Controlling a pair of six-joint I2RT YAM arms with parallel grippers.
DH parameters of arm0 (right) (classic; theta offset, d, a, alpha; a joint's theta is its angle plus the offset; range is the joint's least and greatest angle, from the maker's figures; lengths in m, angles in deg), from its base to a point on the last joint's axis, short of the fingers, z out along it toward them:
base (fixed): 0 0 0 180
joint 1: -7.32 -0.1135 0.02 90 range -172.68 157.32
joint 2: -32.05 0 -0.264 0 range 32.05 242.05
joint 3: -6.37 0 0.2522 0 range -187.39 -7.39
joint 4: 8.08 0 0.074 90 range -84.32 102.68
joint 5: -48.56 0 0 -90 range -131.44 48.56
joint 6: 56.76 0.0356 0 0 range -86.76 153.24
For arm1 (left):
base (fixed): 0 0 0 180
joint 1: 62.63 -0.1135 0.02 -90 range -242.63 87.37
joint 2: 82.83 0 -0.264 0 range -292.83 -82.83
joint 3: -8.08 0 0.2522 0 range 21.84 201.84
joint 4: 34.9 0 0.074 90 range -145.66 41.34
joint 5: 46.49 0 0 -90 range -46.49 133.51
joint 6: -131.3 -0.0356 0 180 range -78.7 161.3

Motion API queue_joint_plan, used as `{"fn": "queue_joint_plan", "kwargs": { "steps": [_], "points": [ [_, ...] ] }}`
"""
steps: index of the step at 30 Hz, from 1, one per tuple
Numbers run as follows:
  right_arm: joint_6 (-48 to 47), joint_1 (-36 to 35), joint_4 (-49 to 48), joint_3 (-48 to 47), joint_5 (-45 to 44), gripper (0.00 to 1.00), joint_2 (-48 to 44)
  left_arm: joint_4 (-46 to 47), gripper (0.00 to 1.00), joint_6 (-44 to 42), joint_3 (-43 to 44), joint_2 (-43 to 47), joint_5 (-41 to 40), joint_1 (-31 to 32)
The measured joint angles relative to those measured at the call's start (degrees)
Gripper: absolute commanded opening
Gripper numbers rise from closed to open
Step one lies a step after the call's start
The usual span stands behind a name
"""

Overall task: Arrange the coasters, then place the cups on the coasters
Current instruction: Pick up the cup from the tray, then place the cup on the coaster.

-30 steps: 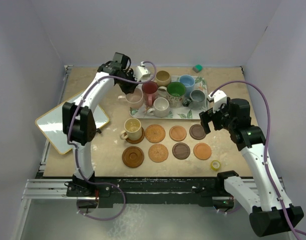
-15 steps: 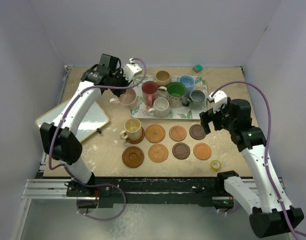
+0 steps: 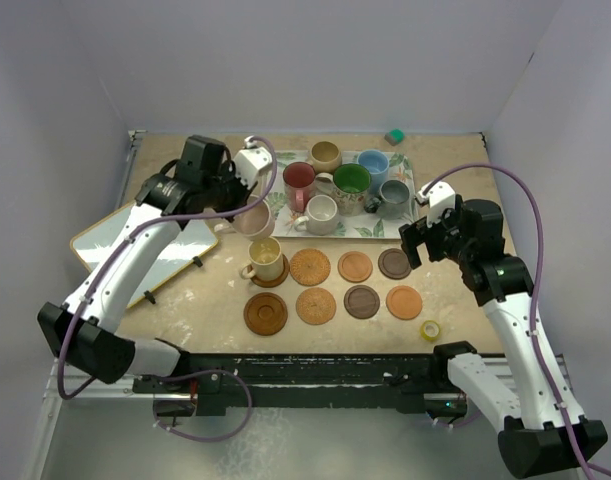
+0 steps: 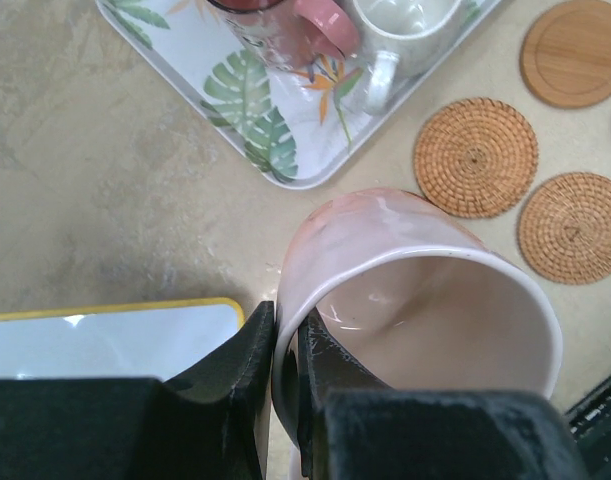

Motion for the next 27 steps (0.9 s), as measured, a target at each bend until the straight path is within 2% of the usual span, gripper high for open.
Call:
{"fn": "queue_joint_plan", "kwargs": {
  "steps": [10, 19, 27],
  "points": [
    [-0.04, 0.02, -0.46, 0.42, -1.66, 1.0, 0.68, -0.07, 0.03, 5.95, -13.14, 8.57, -1.62, 8.15],
    [-0.87, 1.75, -1.79, 1.2, -3.26, 1.0, 0.02, -1.11, 0.03, 10.45, -19.89, 12.26, -2.58, 13.14],
    [-1.4, 3.39, -2.21, 1.42, -2.99, 1.0, -0.59, -0.24, 0.03, 10.73, -25.46, 13.27, -2.23, 18.05]
  ]
}}
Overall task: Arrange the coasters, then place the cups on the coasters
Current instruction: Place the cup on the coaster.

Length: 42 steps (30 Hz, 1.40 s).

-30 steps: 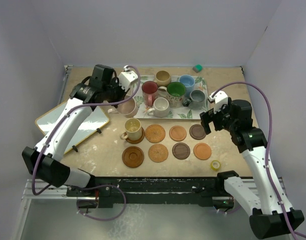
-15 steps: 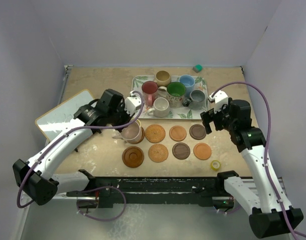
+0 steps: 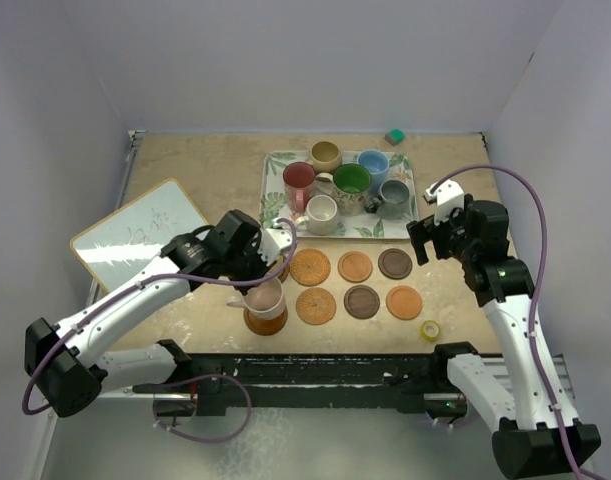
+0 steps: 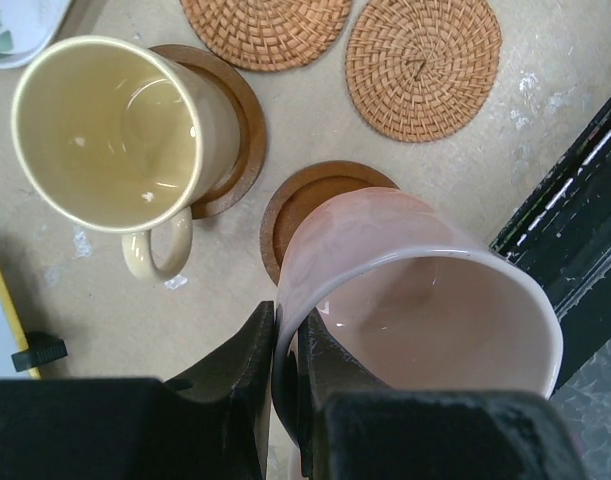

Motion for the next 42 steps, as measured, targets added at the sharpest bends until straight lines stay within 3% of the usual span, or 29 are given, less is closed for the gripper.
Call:
{"fn": "queue_joint_plan", "kwargs": {
  "steps": [20, 33, 42],
  "points": [
    [-0.5, 0.22, -0.5, 0.44, 0.09, 1.0, 0.07, 6.62, 0.03, -0.59, -3.3, -3.98, -4.46, 1.92],
    [-0.81, 0.22, -0.83, 0.52, -0.13, 1.0, 1.31, 4.07, 0.03, -9.22, -2.62, -7.52, -3.37, 3.04],
    [-1.2, 0.22, -0.87, 0.79, -0.2, 1.0, 1.64, 5.18, 0.03, -10.34, -4.79, -7.58, -3.15, 4.46]
  ]
}}
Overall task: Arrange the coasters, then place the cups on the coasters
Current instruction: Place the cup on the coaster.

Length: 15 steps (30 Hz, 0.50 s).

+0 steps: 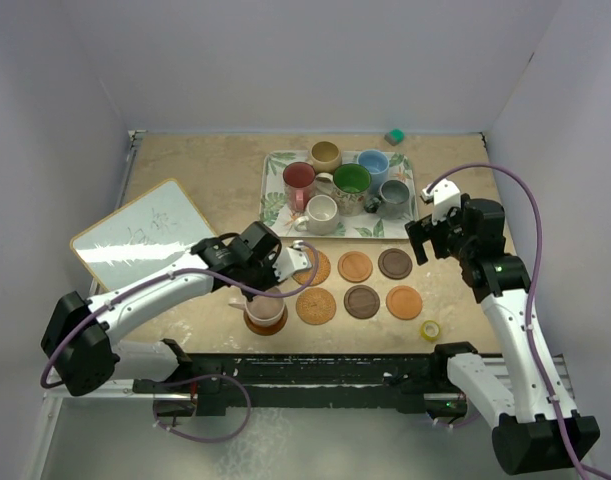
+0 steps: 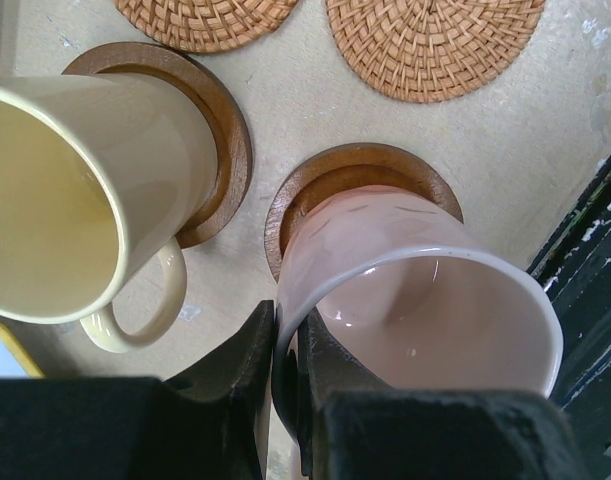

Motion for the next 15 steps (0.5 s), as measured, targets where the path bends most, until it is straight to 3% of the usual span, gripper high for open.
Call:
{"fn": "queue_joint_plan", "kwargs": {
  "steps": [15],
  "points": [
    [-0.24, 0.0, -0.11, 0.48, -0.11, 1.0, -0.02, 3.5, 0.06, -0.85, -2.47, -2.25, -0.68, 0.02]
  ]
}}
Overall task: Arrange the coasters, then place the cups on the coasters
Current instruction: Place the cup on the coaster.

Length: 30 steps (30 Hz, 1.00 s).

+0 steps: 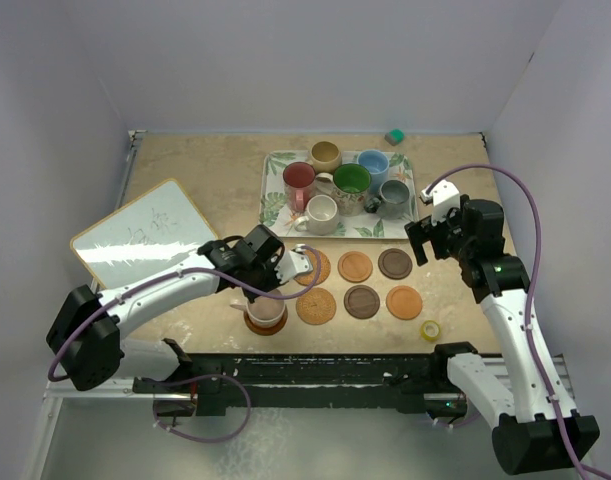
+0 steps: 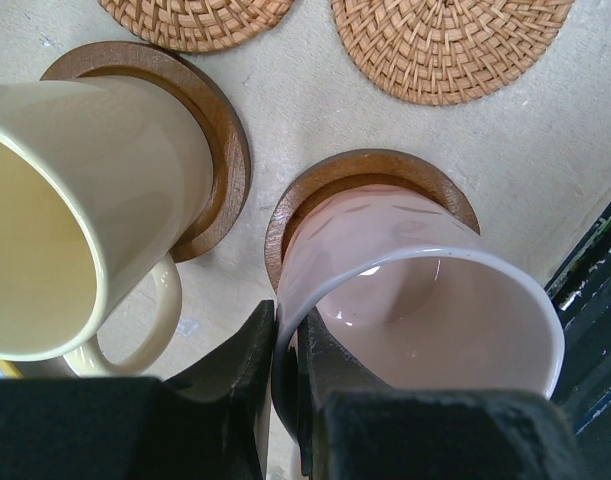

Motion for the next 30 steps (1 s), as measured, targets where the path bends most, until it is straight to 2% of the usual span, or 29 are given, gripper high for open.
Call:
{"fn": "queue_joint_plan", "kwargs": {
  "steps": [18, 21, 26, 30],
  "points": [
    [-0.15, 0.0, 0.0, 0.02, 0.0, 1.0, 0.0, -1.27, 0.23, -1.79, 0.0, -0.61, -1.09, 0.02],
    [-0.15, 0.0, 0.0, 0.02, 0.0, 1.0, 0.0, -2.54, 0.3, -2.71, 0.24, -0.59, -1.14, 0.02],
    [-0.15, 0.0, 0.0, 0.02, 0.02, 1.0, 0.0, -5.92, 0.46, -5.97, 3.13, 0.39, -0.37, 0.0],
    [-0.15, 0.0, 0.02, 0.02, 0.17, 1.0, -0.02, -8.41, 0.5, -11.52, 5.99, 3.1, 2.67, 0.02]
  ]
}}
